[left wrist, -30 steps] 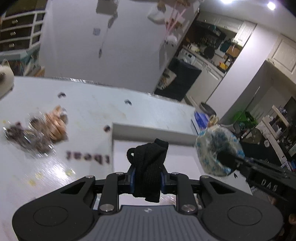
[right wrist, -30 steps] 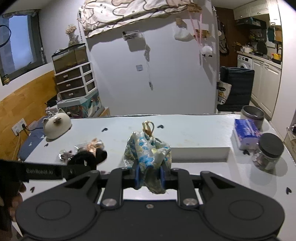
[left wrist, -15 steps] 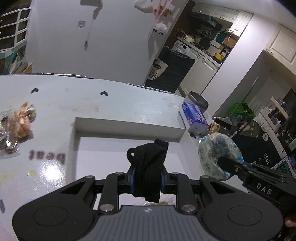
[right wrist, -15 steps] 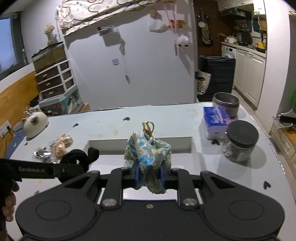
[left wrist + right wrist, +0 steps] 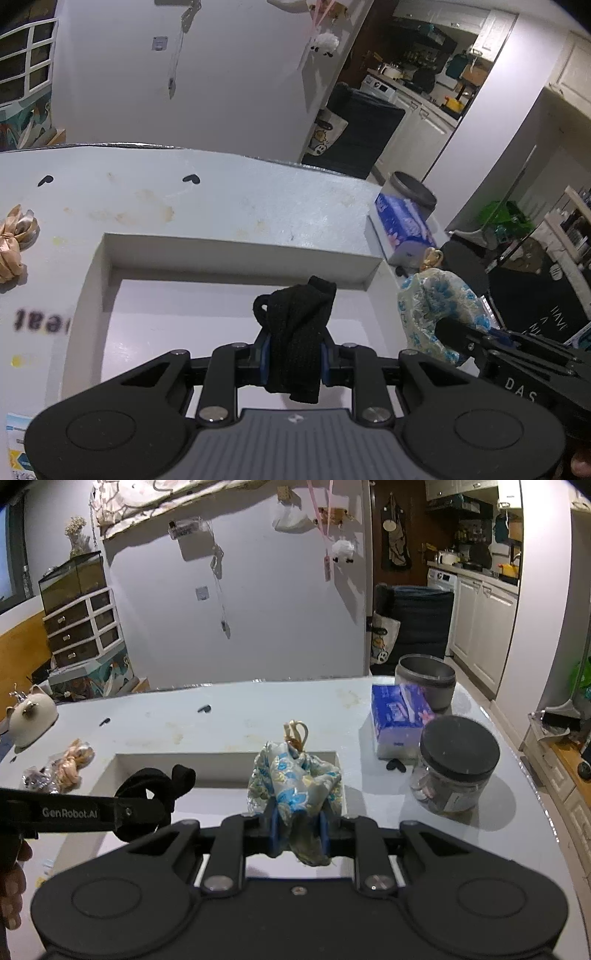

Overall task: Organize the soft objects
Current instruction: 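Carry both scrunchies over the white tray and lower them inside, then open both tools to release the scrunchies in the tray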

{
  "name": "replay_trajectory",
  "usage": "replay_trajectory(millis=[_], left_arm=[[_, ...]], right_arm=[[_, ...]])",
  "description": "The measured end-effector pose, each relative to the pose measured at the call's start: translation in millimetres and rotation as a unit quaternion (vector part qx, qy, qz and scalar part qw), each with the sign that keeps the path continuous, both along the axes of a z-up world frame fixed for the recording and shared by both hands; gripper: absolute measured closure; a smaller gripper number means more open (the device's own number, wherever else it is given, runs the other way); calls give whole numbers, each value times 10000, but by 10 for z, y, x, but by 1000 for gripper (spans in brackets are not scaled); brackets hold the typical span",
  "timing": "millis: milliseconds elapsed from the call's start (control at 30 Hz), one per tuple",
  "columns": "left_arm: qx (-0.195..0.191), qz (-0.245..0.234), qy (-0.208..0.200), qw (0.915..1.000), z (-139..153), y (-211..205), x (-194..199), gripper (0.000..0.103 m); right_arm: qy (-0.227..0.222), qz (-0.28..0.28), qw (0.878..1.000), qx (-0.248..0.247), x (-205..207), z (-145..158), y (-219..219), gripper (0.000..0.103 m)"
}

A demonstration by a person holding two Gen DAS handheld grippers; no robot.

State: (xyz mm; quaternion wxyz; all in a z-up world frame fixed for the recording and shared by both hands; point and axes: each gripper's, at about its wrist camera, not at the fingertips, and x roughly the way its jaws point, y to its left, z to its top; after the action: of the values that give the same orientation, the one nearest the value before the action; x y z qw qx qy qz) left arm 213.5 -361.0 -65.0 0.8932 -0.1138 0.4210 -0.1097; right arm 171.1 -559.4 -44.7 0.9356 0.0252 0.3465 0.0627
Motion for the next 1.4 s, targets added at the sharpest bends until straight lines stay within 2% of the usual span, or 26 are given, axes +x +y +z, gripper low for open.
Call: replay_trajectory(millis=[133,400,467,533,567,700,833,933,1033,1267,1367,1400], left_arm=[[169,-16,92,9998,-162,-93,22,77],[135,-83,355,9992,-349,-220,118,76],[94,-116,392,9991,-364,-247,142,74],[35,-165,457,9988,-381,-268,159,63],[10,-194,512,9985,-392,-274,162,62],[5,-257,771,9967,-433,-276,129,59],[16,-216,928,9955,-465,-250,80,56],[50,-165,908,9957,-447,-212,48,50],[145,-173,790,9966,-389,-200,11,44],[252,-138,562,9980,-254,-137,-91,32],[275,-122,475,9984,-199,-96,-144,30],[285,-117,447,9985,-180,-87,-159,30]], right_arm=[[231,9,9997,-9,87,-165,-5,81],[518,67,9986,48,177,-320,-45,81],[570,70,9983,114,187,-327,-64,80],[644,63,9977,184,195,-331,-76,80],[703,62,9972,244,197,-336,-84,79],[942,118,9944,467,175,-359,-95,74],[1009,156,9939,406,86,-336,-46,60],[1017,156,9939,407,38,-303,-39,51],[956,154,9946,371,-17,-255,-26,47],[693,30,9969,382,-86,-149,-79,49],[578,0,9975,415,-24,-125,-116,59],[549,-28,9975,435,17,-122,-125,70]])
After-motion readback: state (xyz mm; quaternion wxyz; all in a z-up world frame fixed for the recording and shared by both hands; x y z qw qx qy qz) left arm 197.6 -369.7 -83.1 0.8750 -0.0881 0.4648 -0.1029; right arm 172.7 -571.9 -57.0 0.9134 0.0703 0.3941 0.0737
